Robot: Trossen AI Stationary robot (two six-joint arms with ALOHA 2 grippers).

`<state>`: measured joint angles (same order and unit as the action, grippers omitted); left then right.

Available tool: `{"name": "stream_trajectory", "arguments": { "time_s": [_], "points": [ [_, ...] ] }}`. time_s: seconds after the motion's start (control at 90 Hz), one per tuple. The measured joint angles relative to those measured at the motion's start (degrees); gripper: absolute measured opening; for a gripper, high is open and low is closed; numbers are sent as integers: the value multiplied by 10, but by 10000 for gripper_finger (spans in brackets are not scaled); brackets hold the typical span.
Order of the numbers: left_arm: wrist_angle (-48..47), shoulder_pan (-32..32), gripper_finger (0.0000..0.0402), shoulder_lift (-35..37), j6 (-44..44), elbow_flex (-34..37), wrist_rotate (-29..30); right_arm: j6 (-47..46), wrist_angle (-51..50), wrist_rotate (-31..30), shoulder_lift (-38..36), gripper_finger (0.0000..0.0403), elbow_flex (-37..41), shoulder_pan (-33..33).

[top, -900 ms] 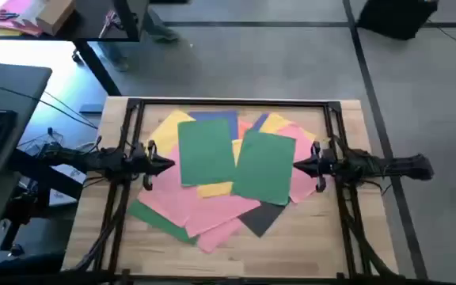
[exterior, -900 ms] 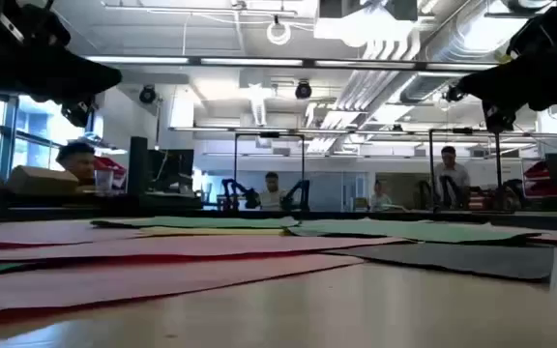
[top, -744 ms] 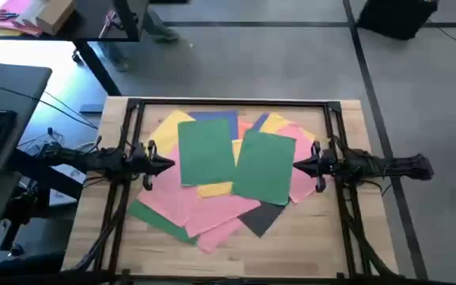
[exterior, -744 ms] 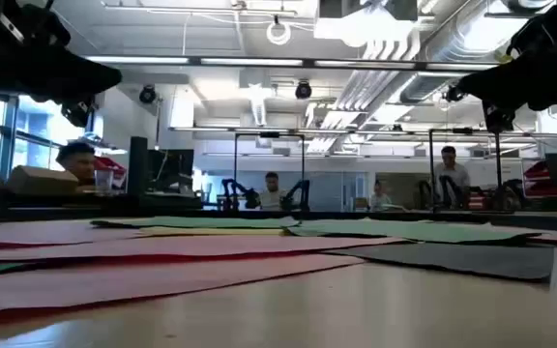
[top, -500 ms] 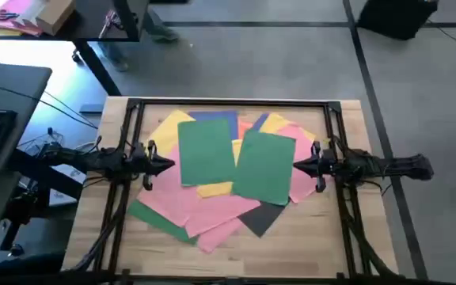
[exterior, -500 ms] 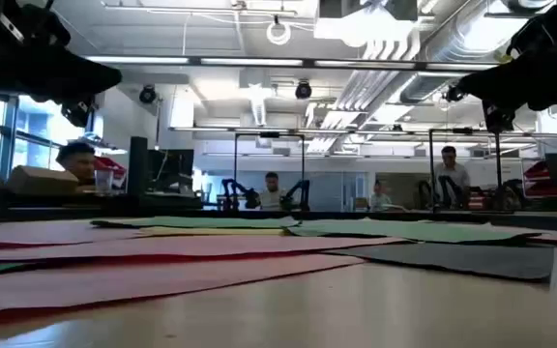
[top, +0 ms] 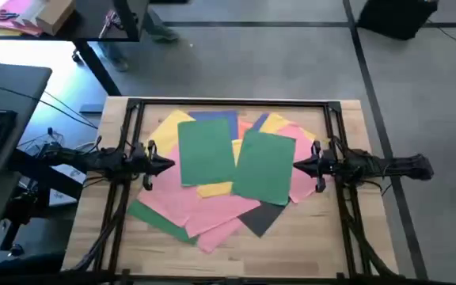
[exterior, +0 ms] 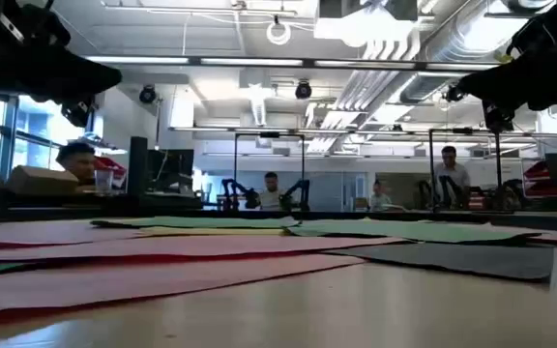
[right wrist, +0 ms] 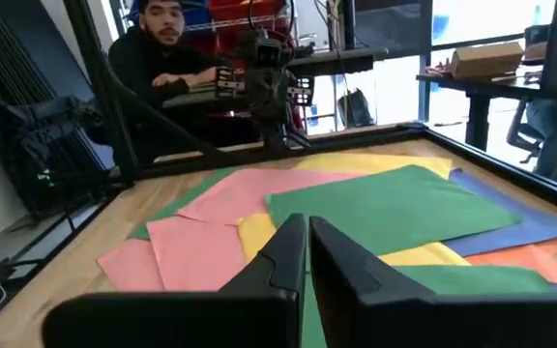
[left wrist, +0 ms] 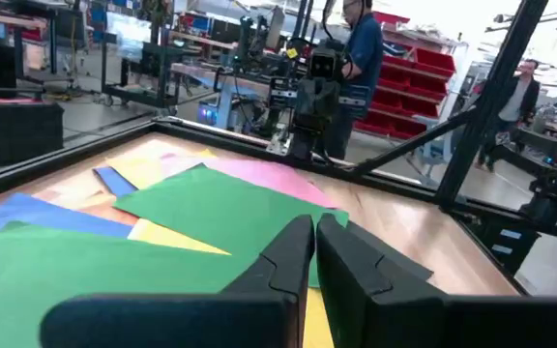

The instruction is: Organize paper

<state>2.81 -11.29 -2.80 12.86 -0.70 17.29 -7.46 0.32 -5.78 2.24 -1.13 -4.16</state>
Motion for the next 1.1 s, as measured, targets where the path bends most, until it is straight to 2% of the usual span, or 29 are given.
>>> {"name": "stream_trajectory", "arguments": {
  "time_s": [0.1, 0.289, 0.522, 0.611, 0.722, 0.878, 1.1],
  "points": [
    [0, 0, 10, 0, 0, 0, 0, -5, 1, 0, 0, 0, 0, 0],
    [0, 0, 10, 0, 0, 0, 0, -87, 5, 2, 0, 0, 0, 0],
    [0, 0, 10, 0, 0, 0, 0, -87, 17, -13, 0, 0, 0, 0],
    [2, 0, 10, 0, -10, 0, 3, -59, 16, -13, 0, 0, 0, 0],
    [54, 0, 10, 0, -55, 0, 31, -42, 14, -13, 0, 0, 0, 0],
    [116, 0, 10, 0, -42, 0, 36, -41, 2, -13, 0, 0, 0, 0],
    [136, 0, 10, 0, -26, 0, 21, -69, 4, -13, 0, 0, 0, 0]
  ]
}}
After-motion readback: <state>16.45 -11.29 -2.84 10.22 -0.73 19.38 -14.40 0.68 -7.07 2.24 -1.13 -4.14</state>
